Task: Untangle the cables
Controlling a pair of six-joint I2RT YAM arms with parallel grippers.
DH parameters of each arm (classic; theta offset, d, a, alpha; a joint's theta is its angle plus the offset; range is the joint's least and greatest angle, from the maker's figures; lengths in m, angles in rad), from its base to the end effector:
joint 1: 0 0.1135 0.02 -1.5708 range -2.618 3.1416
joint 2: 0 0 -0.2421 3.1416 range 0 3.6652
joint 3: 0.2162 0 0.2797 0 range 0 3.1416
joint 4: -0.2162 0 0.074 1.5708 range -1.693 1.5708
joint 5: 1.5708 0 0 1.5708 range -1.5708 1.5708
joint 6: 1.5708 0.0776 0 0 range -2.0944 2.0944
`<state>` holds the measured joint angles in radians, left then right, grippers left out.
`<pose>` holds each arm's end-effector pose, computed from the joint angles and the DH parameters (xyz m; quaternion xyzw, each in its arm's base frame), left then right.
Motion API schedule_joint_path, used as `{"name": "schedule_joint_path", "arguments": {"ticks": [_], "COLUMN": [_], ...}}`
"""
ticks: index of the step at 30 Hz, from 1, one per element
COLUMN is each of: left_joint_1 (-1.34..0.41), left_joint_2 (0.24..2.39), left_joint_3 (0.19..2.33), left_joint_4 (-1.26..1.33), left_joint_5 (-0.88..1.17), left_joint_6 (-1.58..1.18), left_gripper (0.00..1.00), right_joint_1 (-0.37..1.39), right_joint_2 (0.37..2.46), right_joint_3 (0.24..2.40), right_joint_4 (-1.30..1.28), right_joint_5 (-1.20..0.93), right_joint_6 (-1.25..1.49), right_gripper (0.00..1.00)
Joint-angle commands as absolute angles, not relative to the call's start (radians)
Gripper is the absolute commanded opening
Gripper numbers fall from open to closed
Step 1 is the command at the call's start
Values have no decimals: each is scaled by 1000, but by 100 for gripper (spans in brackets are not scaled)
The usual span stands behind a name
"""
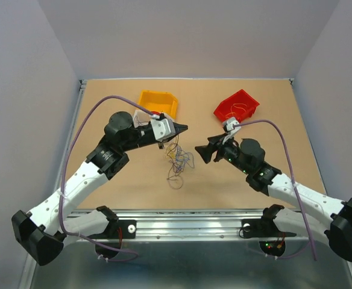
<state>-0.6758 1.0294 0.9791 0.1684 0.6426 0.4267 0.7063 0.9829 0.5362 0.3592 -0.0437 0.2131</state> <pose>0.2099 -0.2279 0.3832 0.5312 0.4132 -0.2962 0.6778 0.2329 0.2031 0.2378 -0.1943 0.7113 0.3141 0.5981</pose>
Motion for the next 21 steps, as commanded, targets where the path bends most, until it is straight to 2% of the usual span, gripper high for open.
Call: {"name": "schedule_joint_path", "arguments": {"ticks": [1,7,10,12,16,21], "left_joint_1": [-673,-673,-672,-672,-672,-673], "left_joint_2": [1000,1018,1048,1069,1112,1075], "left_joint_3": [1112,1273,1382,1417,1480,1424], "left_joint_4": [166,120,110,106,104,190], "left_joint_5": [618,561,572,565,483,465], "left_joint_6": [391,370,331,312,291,255], "left_gripper": [0,0,0,0,0,0], "right_joint_1": [709,707,707,709,707,709], "right_joint_2": [1105,1317,1411,1451,1448,1358], "right_joint_3": [603,681,687,690,690,628], "right_joint_4": [531,644,765,825,864,862], "right_joint_5": [-135,-210,-421,-483,-500,-434], "right_joint_6": [176,152,141,164,190,173], "right_gripper": [78,82,86,87,87,88]}}
